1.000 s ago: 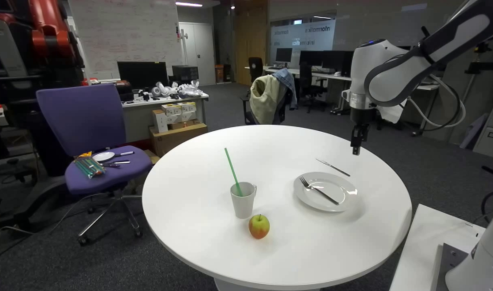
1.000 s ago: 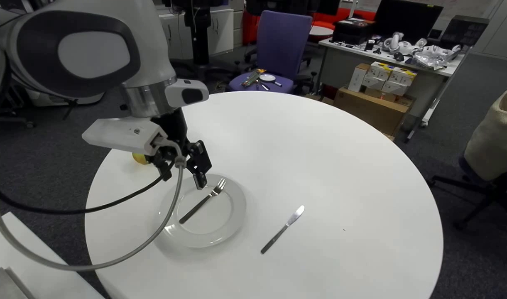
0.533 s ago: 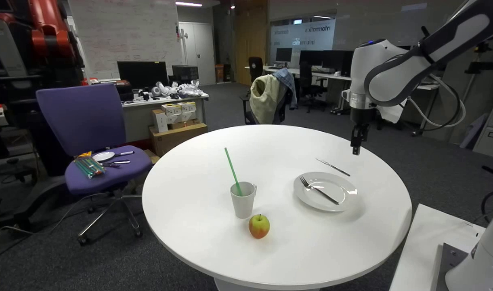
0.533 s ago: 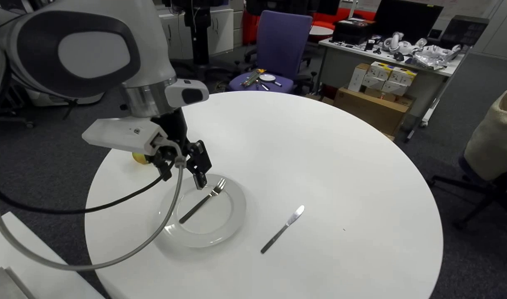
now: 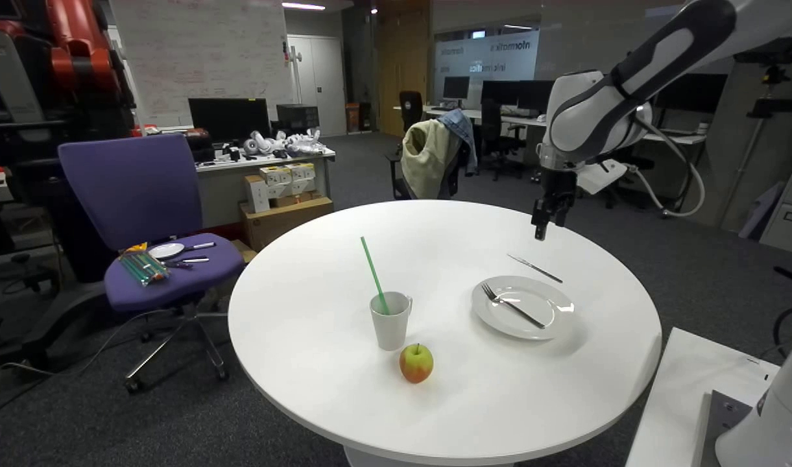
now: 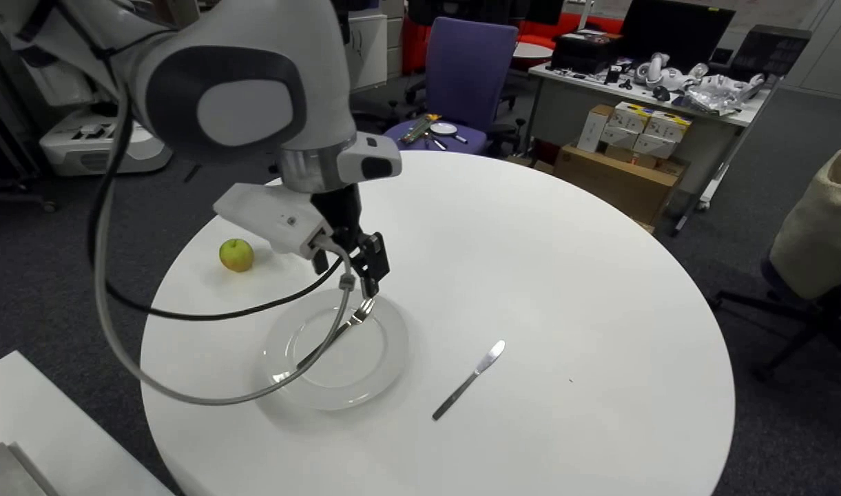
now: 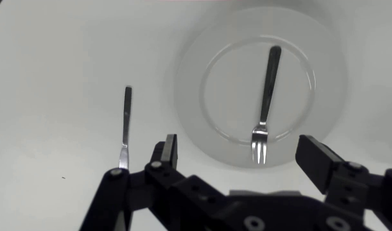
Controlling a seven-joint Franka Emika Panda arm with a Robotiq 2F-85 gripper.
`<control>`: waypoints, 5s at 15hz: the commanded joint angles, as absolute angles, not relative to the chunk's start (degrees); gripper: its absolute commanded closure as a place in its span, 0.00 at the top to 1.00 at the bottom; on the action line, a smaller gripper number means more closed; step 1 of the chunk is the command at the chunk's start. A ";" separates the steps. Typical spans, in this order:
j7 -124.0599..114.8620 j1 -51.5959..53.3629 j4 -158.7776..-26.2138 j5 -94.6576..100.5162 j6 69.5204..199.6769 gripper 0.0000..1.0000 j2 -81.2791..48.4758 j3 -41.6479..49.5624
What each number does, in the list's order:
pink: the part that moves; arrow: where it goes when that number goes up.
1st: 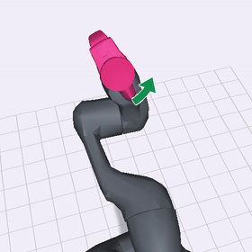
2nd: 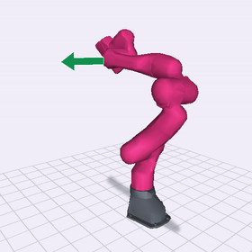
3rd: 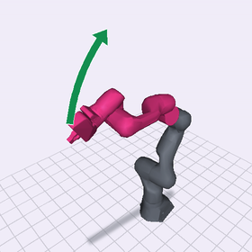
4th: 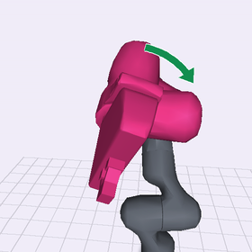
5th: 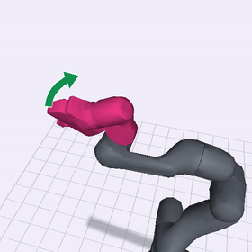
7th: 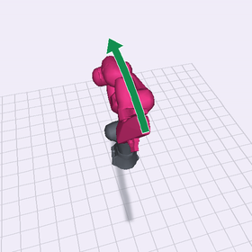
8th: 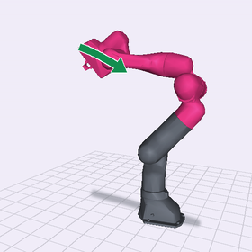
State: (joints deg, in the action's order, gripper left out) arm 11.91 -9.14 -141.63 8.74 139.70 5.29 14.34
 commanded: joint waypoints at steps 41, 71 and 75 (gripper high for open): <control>8.74 -25.21 -86.07 -4.23 122.56 1.00 -51.37 12.20; 20.75 -29.52 -103.10 -5.58 140.56 1.00 -41.29 8.16; 20.21 -28.92 -103.51 -5.30 139.86 1.00 -41.81 7.54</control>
State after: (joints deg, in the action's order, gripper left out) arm 19.99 -29.04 -100.24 -4.87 138.80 -44.31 8.18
